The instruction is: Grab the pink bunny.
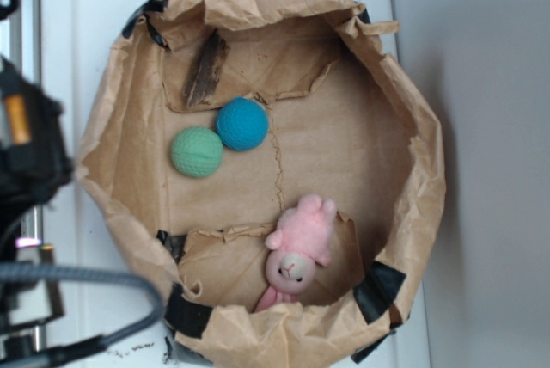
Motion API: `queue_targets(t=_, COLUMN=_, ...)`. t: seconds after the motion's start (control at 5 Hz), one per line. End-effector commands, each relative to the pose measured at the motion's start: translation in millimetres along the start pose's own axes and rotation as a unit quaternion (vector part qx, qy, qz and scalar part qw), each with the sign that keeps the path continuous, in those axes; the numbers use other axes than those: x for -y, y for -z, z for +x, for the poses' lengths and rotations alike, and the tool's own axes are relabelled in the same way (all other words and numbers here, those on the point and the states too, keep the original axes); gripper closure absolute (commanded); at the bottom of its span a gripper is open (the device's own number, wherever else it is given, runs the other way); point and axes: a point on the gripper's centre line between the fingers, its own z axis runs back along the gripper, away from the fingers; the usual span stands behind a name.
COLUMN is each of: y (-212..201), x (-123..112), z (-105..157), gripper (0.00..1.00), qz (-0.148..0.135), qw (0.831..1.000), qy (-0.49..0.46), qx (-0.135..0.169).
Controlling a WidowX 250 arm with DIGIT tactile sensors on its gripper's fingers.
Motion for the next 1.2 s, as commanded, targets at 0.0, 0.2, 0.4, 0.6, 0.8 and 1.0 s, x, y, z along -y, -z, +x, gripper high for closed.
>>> queue_targets(t=0.0, y=-27.3, x=-19.8, z=74.2, gripper=0.0, qz=-0.037, qw=0.985, qy=-0.161, qx=0.043)
queue_targets(t=0.2, y=-23.1, x=-25.5, z=100.6, gripper=0.0, qz=-0.028, qw=0.977, qy=-0.207, qx=0.033)
queue_targets(t=0.4, y=-21.6, x=-36.8, z=121.2, gripper=0.0, qz=-0.024, qw=0.964, qy=-0.262, qx=0.041)
queue_targets(t=0.6, y=-21.6, x=-36.8, z=121.2, gripper=0.0, qz=-0.024, qw=0.964, qy=-0.262, qx=0.041)
queue_targets(t=0.8, y=-21.6, x=-36.8, z=121.2, gripper=0.0, qz=-0.024, qw=0.964, qy=-0.262, qx=0.041)
queue_targets(t=1.0, y=-21.6, x=-36.8, z=121.2, gripper=0.0, qz=-0.024, qw=0.964, qy=-0.262, qx=0.041)
